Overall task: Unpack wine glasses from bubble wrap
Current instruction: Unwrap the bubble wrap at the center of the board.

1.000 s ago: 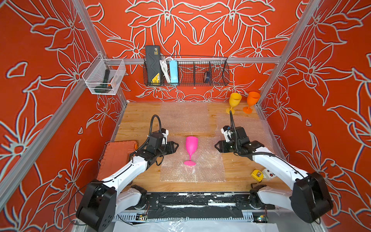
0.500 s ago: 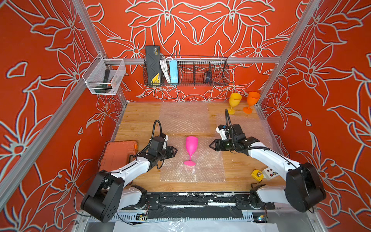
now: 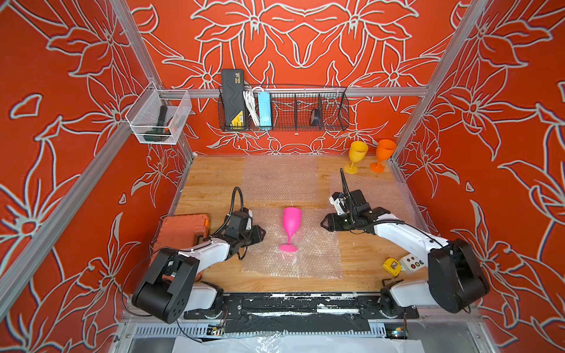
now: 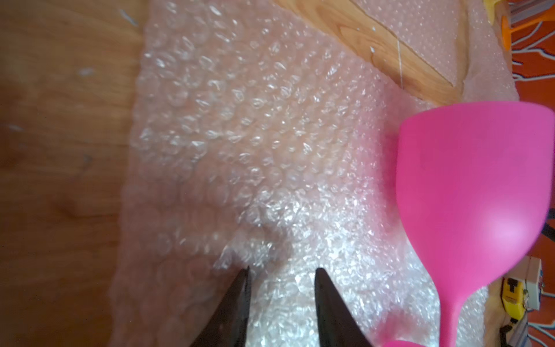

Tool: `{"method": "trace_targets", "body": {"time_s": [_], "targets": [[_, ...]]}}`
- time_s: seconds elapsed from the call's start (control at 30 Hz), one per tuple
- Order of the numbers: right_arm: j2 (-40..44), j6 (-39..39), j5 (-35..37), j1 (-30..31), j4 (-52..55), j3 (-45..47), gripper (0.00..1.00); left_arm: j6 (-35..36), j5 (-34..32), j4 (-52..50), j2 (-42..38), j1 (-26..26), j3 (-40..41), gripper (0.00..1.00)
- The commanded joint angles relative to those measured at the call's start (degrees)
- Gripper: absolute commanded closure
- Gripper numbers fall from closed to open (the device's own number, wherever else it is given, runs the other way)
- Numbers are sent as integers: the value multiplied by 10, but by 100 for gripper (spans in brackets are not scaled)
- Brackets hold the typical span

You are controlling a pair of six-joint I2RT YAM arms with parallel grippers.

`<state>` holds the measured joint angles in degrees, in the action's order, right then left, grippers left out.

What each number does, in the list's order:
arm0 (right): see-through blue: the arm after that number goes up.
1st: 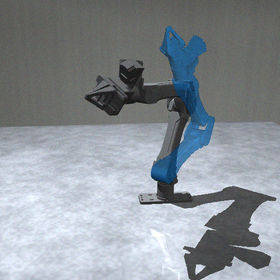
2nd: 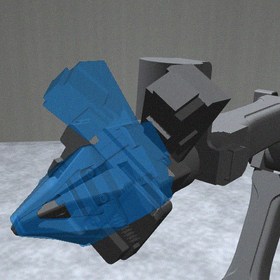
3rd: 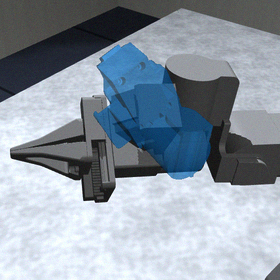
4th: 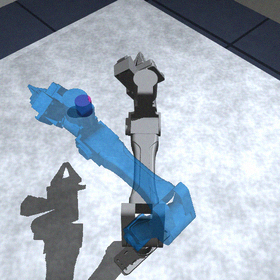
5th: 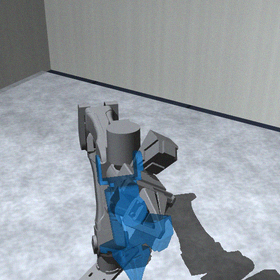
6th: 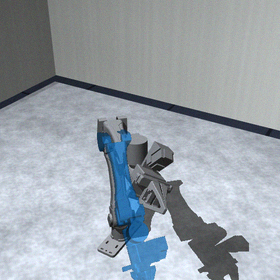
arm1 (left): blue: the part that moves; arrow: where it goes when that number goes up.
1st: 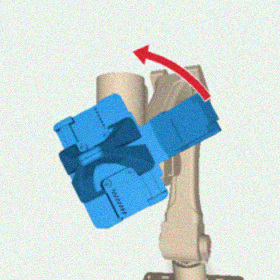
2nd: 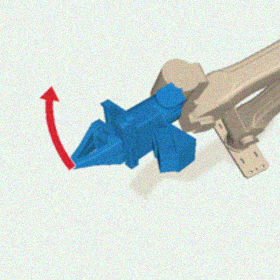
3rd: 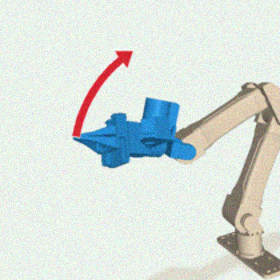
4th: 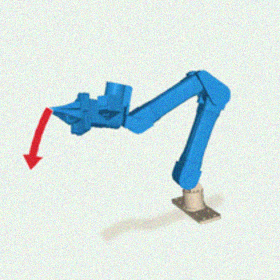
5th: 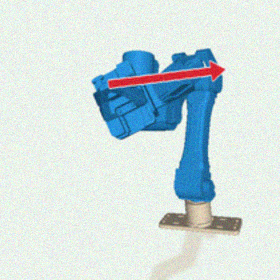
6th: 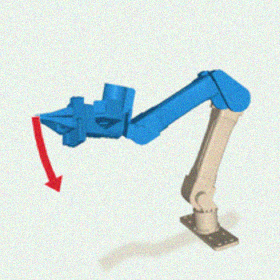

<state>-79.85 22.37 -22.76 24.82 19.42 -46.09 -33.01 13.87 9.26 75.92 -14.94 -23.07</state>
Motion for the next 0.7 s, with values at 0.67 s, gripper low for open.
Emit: {"method": "trace_targets", "body": {"time_s": [0.67], "targets": [[5,-29,77,-18,57,-39,41,17,-12,-66,-188,75,26,60]]}}
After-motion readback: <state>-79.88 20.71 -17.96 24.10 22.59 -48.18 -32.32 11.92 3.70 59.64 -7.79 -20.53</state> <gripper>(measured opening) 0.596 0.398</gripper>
